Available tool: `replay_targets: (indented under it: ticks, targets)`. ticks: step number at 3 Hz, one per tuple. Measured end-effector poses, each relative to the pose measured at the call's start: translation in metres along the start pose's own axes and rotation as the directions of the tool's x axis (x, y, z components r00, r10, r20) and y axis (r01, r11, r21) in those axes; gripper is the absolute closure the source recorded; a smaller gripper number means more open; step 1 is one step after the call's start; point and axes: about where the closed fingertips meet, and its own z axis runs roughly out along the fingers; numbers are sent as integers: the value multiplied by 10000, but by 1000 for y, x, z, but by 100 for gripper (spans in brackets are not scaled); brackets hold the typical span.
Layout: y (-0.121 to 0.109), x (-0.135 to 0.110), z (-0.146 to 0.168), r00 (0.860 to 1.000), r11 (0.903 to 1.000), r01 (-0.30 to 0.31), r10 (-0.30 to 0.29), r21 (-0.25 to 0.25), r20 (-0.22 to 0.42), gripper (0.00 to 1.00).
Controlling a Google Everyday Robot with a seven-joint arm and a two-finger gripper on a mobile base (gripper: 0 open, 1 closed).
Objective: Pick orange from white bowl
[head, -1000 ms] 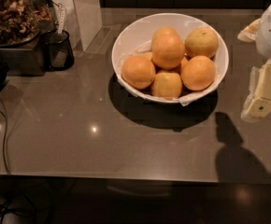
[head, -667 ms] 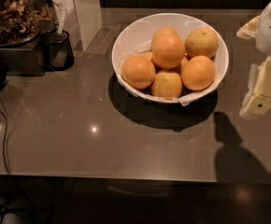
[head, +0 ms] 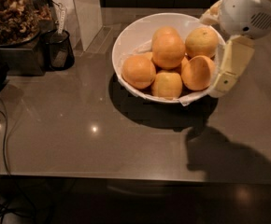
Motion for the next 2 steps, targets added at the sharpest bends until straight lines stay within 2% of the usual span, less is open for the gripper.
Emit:
replay_targets:
  ticks: [1,2]
  targets:
    - [-22,-30,19,9981,9988,386,-371,-312,485,0]
    - [-24,-33,20,9977,9987,428,-413,-287,530,0]
